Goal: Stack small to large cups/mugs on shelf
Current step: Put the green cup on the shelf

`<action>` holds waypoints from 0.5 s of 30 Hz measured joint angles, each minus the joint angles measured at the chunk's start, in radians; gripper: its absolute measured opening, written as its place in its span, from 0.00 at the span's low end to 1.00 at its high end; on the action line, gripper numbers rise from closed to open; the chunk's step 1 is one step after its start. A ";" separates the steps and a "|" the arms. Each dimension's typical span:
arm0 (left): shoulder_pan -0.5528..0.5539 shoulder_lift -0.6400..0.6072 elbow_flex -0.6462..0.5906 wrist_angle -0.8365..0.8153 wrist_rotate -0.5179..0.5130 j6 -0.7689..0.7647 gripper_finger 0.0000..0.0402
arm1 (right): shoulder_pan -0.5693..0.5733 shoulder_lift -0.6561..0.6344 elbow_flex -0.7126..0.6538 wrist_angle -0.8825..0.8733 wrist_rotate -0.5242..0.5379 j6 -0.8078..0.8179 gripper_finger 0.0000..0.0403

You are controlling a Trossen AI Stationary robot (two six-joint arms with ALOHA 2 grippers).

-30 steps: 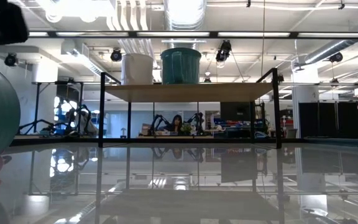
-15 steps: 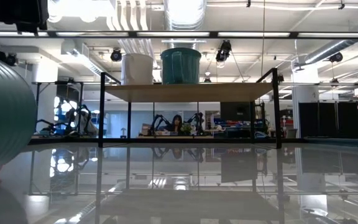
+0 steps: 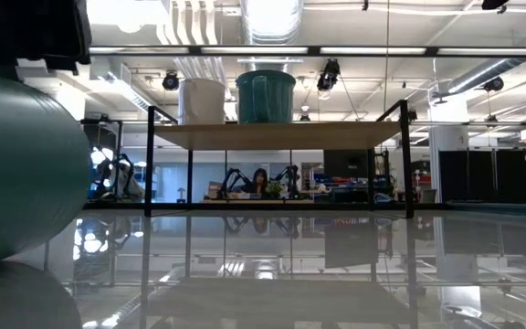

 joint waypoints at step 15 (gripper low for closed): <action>0.029 0.176 0.027 0.258 0.084 0.023 0.21 | 0.000 0.000 -0.002 -0.001 -0.023 0.000 0.48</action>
